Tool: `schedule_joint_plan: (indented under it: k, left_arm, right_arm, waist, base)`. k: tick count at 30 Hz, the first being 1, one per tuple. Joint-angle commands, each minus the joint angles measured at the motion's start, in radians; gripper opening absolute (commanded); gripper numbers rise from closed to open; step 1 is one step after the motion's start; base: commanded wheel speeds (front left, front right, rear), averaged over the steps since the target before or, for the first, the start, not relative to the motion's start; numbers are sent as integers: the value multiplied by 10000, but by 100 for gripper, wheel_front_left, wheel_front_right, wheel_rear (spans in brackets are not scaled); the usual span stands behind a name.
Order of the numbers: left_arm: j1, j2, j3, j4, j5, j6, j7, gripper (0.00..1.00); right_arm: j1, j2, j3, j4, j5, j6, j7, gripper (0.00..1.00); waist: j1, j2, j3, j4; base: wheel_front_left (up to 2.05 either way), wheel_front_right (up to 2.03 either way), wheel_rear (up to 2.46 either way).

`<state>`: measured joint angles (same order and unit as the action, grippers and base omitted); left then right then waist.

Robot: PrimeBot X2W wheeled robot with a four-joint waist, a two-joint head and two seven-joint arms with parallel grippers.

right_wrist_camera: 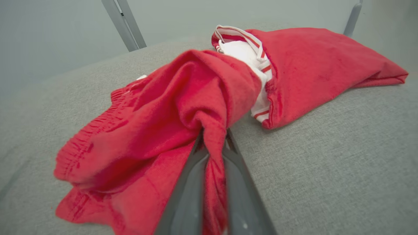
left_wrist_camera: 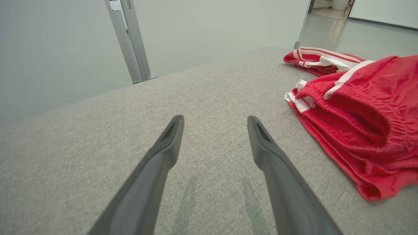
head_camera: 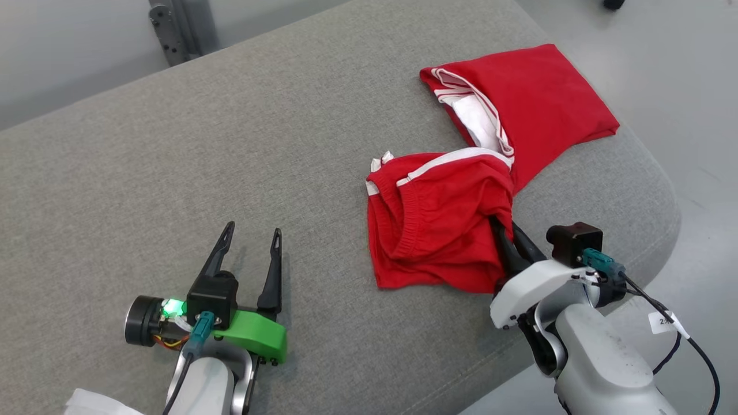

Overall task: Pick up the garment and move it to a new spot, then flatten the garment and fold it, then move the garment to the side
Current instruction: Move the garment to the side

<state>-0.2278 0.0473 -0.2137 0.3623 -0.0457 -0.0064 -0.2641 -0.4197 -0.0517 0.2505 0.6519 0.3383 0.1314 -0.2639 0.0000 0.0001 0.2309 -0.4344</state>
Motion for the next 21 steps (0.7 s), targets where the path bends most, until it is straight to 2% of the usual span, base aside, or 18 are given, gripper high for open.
schedule_joint_plan:
  k: [1, 5, 11, 15, 21]
  left_arm:
    - [-181, 67, 44, 3, 91, -33, 7, 100]
    - [-254, 65, 9, 27, 185, -96, 7, 100]
    - [-392, 66, -89, 39, 244, -101, 7, 100]
    - [-480, 65, -145, 39, 298, -77, 7, 100]
    - [-663, 65, -224, 22, 323, -36, 7, 100]
  right_arm:
    - [-301, 12, -66, -59, -262, -16, -2, 0]
    - [-819, -204, -223, -140, -912, -16, -2, 0]
    - [-1929, -1114, -521, -221, -1491, -16, -4, 0]
    - [-2680, -1865, -971, 239, -1767, -16, -2, 0]
    - [-3583, -2884, -2184, 1767, -2395, -18, -4, 0]
  waist:
    - [0, -1, 477, -293]
    - [0, -1, 707, 7]
    - [0, -1, 1033, 687]
    - [0, -1, 1215, 1207]
    - [0, -1, 1462, 2033]
  base:
    - [0, 0, 0]
    - [0, 0, 0]
    - [0, 0, 0]
    - [0, 0, 0]
    - [0, 0, 0]
